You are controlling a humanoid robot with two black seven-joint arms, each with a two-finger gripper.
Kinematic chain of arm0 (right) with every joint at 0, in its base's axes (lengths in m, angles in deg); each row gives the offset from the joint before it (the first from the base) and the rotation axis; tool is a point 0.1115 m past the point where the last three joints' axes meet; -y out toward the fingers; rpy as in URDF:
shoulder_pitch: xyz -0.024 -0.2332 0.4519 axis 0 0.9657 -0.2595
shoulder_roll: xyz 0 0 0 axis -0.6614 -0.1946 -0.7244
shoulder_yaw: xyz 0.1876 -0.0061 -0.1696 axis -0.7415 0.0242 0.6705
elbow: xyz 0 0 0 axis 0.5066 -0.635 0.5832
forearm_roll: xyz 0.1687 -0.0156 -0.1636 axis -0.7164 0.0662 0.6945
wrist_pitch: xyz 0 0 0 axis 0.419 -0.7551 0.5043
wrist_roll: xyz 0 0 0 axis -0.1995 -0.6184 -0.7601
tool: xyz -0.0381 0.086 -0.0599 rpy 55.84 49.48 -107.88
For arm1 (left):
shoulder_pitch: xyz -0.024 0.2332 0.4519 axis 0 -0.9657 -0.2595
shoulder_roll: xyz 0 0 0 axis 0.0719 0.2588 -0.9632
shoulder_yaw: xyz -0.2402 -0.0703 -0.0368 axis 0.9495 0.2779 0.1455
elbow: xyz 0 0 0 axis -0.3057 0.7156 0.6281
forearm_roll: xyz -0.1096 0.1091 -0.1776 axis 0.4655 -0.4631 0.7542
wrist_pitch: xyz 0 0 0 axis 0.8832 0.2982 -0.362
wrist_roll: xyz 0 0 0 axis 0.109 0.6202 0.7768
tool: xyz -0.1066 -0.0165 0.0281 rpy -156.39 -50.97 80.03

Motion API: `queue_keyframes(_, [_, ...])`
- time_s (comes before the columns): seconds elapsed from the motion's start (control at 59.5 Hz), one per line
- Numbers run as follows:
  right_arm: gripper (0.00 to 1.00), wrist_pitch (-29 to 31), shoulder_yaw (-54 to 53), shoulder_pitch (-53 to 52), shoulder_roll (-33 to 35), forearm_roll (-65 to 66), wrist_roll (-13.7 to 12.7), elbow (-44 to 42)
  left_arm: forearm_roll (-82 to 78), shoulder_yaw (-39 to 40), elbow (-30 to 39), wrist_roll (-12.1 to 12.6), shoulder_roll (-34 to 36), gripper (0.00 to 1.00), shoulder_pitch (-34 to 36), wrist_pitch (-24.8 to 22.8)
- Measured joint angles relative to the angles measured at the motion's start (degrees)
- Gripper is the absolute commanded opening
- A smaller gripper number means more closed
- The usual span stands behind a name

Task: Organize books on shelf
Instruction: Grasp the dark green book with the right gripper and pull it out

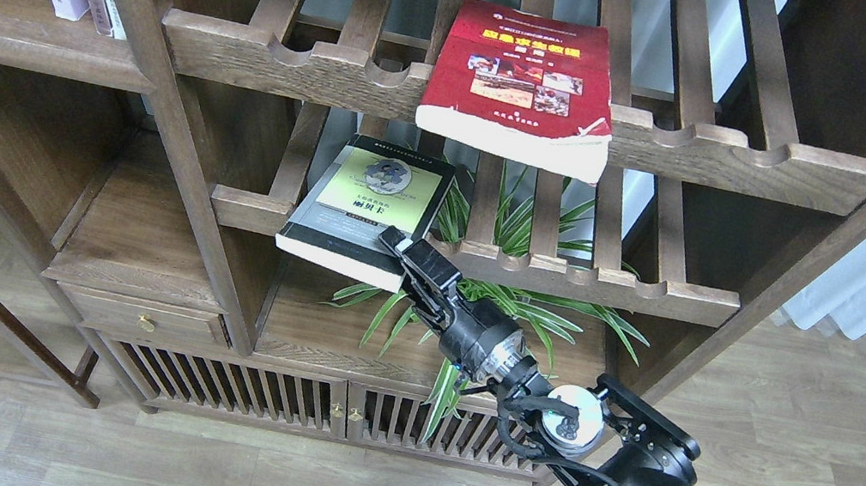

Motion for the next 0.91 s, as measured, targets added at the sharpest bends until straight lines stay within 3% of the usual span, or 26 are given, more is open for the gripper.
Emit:
queue_keyframes(0.202, [0.33,0.18,0.05,-0.09,0.0,-0.84,-0.01,1.22,0.0,0.0,-0.27,0.17,0.0,1.0,0.09,0.0])
queue_keyframes(0.487, [0.22,0.23,0.64,-0.09,0.0,-1.77,-0.66,1.6,0.0,-0.21,-0.36,0.39,0.0,1.0,0.19,0.0])
queue_keyframes(0.605, [0.06,1.27,0.82,-0.05,0.0,-1.83,-2.1,1.83,0.0,-0.07,-0.36,0.13,0.0,1.0,0.22,0.0])
queue_keyframes(0.823, [0.03,6.02,2.78,1.06,0.0,-1.91,-4.01,1.94,0.0,0.0,-0.36,0.2,0.23,1.0,0.34,0.0])
queue_keyframes(0.907, [0.03,6.18,3.43,2.74,0.0,-1.73,-6.14,1.8,0.01,-0.24,-0.24,0.32,0.26,1.0,0.35,0.0])
